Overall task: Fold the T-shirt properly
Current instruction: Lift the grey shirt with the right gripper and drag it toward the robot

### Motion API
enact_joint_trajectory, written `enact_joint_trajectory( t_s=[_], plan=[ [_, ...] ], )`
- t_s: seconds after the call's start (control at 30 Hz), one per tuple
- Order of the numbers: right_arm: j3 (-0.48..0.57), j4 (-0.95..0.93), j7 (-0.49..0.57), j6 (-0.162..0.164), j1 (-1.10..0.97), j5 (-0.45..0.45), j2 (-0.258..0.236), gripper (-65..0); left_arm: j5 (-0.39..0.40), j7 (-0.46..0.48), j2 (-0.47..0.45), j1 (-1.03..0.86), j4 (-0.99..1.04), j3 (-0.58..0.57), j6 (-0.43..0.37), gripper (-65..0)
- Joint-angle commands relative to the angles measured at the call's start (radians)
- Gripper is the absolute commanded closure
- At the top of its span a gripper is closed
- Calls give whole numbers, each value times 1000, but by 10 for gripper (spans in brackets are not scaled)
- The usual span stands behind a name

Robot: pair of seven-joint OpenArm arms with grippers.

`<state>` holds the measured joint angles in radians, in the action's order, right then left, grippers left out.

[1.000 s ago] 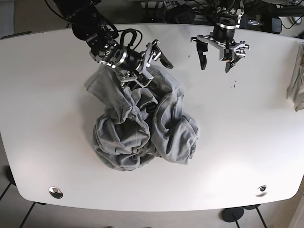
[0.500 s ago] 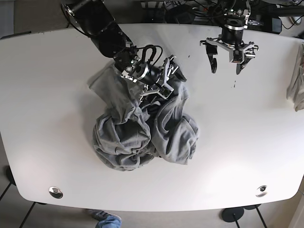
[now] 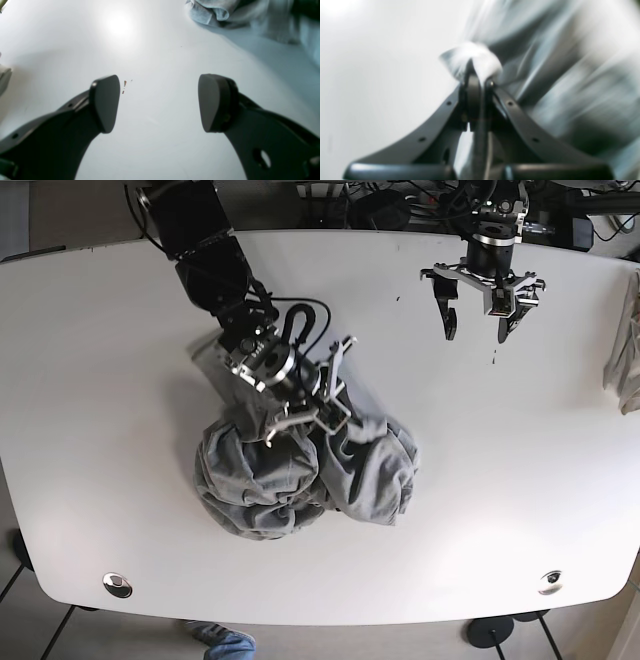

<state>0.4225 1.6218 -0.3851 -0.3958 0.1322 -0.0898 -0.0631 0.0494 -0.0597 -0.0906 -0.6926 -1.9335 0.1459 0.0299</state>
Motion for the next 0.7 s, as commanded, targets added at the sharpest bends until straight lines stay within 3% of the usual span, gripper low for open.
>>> enact_joint_trajectory(
  t_s=[0.03,0.23,0.33,0.5,0.7],
  plan=[
    [-1,88,-35,-4,99,14,6,-19,5,28,-4,-5,-31,-1,-2,-460],
    [-29,139,-107,-5,378,15,9,-19,2,30,-4,-5,-28,-15,-2,-458],
    [-107,139,-142,-7,495,74,26,-19,-1,30,-7,-5,-27,-42,-2,-458],
    [-235,131,-294,-7,786,190,22,-19,-4,27,-8,61,-24,-95,0,-458],
    [-256,131,-360,-5,963,190,27,-19,-4,25,-42,175,-13,-167,-2,-461]
  ],
)
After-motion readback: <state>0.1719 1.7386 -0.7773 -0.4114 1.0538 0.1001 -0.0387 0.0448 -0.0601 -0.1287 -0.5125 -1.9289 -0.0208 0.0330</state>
